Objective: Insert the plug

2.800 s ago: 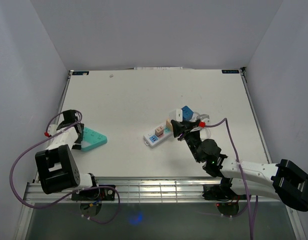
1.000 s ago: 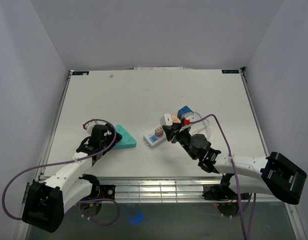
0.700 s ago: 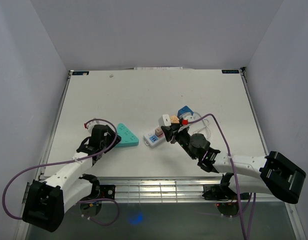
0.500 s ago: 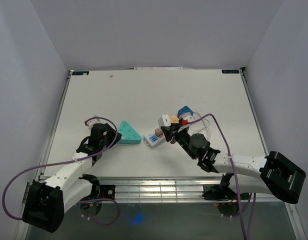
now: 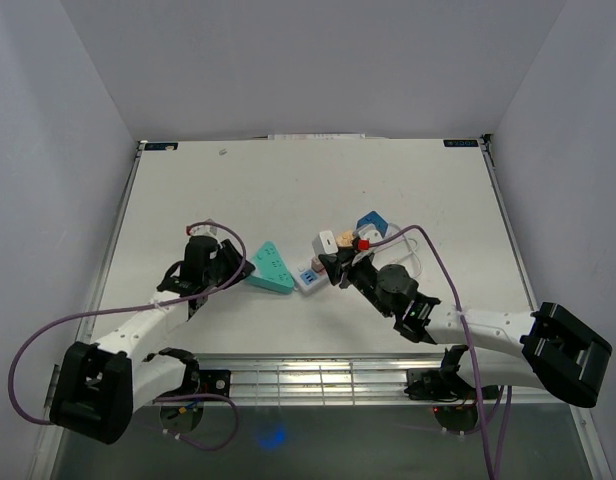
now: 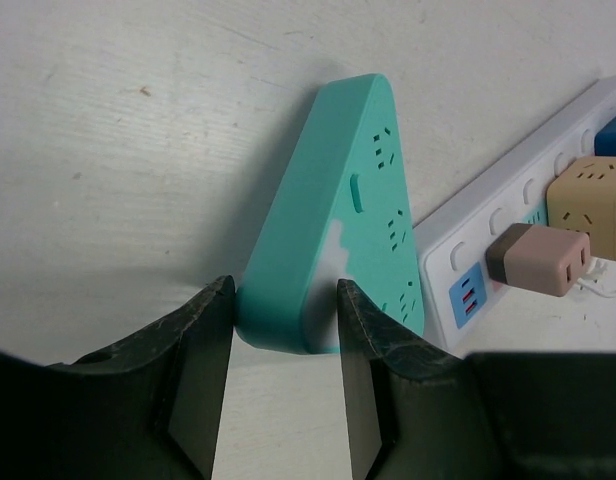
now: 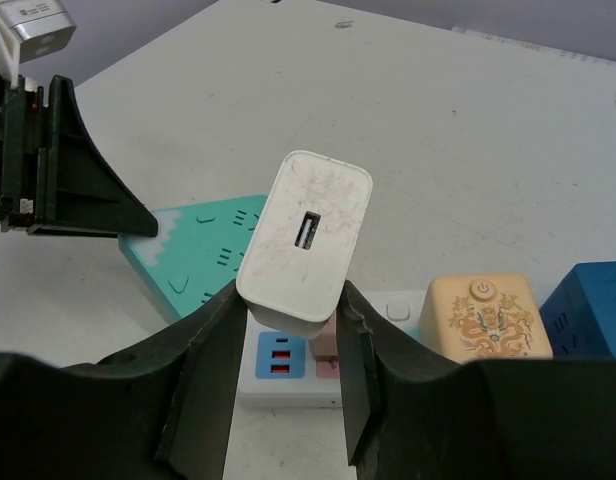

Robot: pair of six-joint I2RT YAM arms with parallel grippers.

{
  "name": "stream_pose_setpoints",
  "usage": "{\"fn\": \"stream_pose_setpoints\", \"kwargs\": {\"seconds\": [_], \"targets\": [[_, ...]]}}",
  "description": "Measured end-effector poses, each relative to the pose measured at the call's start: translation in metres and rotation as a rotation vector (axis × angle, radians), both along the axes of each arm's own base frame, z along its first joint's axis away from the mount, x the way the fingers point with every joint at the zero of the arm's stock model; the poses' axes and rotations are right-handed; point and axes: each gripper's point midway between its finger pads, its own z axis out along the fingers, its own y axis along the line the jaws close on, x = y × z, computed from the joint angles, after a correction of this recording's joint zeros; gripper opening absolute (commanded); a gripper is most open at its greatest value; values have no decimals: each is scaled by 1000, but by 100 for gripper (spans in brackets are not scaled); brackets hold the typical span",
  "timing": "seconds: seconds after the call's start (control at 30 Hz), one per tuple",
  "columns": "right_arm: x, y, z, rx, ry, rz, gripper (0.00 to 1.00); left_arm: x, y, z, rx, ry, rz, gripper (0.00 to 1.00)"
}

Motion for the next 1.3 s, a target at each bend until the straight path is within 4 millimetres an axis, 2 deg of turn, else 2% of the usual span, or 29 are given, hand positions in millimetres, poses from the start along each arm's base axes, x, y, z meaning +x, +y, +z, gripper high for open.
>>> {"fn": "stream_pose_setpoints", "kwargs": {"seconds": [0.1,0.3,0.4,0.53,0.63,0.7,0.93,0.97,1.13,1.23,1.3], "targets": [[-1,0,-1,-5,0,5,8,9,-15,-1,-19,8,-80,19],[0,-3,6,-2,-19,0,8,12,-47,-8,-70,16,-217,19],[2,-7,12,2,-35,-9,8,23,-75,-9,-71,23,-302,19],[5,-13,16,-14,-58,-23,8,41,-126,-11,-70,18,-435,22],[9,-17,12,-66,-73,-20,8,46,-144,-13,-59,13,-503,25],[11,-18,10,-82,-78,8,8,49,-144,-15,-19,16,-523,27],[33,-27,-1,-102,-23,37,8,60,-137,-12,57,-18,-510,44],[35,-26,-4,-106,-9,39,8,62,-135,-12,64,-22,-502,51],[40,-25,-24,-133,70,34,8,66,-121,-13,94,-26,-450,69],[43,-28,-40,-159,125,9,8,61,-108,-17,120,-14,-413,96],[47,-31,-50,-181,161,-18,8,56,-100,-19,134,-3,-388,98]]}}
